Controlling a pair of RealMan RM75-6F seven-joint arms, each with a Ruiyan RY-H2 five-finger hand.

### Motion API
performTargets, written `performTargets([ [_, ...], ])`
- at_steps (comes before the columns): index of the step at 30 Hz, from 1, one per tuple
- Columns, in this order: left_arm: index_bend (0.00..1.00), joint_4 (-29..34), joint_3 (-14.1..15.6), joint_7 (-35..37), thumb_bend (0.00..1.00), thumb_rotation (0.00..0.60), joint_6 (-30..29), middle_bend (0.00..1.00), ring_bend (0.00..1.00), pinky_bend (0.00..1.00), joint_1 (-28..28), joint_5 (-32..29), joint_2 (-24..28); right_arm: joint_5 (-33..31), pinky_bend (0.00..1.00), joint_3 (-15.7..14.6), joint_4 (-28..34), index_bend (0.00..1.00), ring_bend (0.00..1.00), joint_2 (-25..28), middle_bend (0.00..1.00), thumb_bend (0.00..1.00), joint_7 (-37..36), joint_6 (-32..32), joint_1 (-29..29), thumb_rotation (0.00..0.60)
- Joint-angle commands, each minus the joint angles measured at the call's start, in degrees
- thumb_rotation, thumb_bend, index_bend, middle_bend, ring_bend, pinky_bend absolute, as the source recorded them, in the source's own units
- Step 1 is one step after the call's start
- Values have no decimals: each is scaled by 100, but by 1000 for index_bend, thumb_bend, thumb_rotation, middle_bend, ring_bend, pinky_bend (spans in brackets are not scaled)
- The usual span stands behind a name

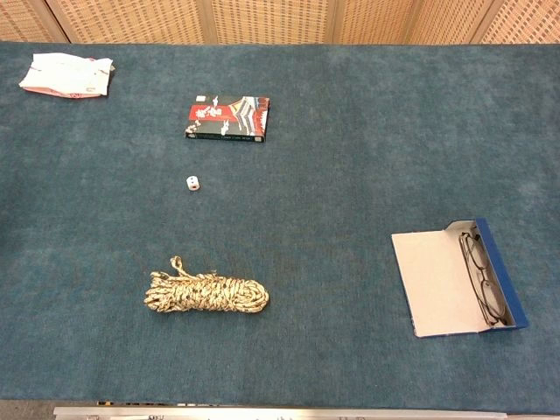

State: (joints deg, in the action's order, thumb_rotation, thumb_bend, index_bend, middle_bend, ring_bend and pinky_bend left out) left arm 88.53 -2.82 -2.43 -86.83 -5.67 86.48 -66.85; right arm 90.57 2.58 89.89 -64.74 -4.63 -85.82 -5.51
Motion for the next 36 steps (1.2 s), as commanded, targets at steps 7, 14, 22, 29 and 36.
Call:
performTargets([
  [7, 273, 16, 7, 6, 217, 600, 45, 349, 272, 515, 21, -61, 25, -42, 472, 0, 27, 238, 174, -10, 203, 90, 134, 154, -81, 600],
  [14, 272, -20, 14, 22, 217, 600, 157, 341, 272, 518, -68, 4, -51, -214, 450, 62, 20, 238, 174, 51, 203, 90, -58, 183, -72, 600],
  [22, 265, 190, 109, 113, 217, 600, 331, 338, 301, 539, -348, 520, 97, -278, 444, 141, -19, 242, 173, 114, 204, 90, -413, -16, 18, 600],
  [29, 265, 1182, 182, 166, 320, 600, 936, 589, 456, 602, -763, 758, 701, -270, 443, 150, -45, 244, 174, 159, 210, 92, -594, -54, 41, 600],
  [36, 291, 1942, 253, -154, 749, 600, 1982, 942, 683, 771, -1306, 660, 1142, -318, 443, 197, -43, 244, 173, 223, 213, 92, -788, -185, 116, 600],
])
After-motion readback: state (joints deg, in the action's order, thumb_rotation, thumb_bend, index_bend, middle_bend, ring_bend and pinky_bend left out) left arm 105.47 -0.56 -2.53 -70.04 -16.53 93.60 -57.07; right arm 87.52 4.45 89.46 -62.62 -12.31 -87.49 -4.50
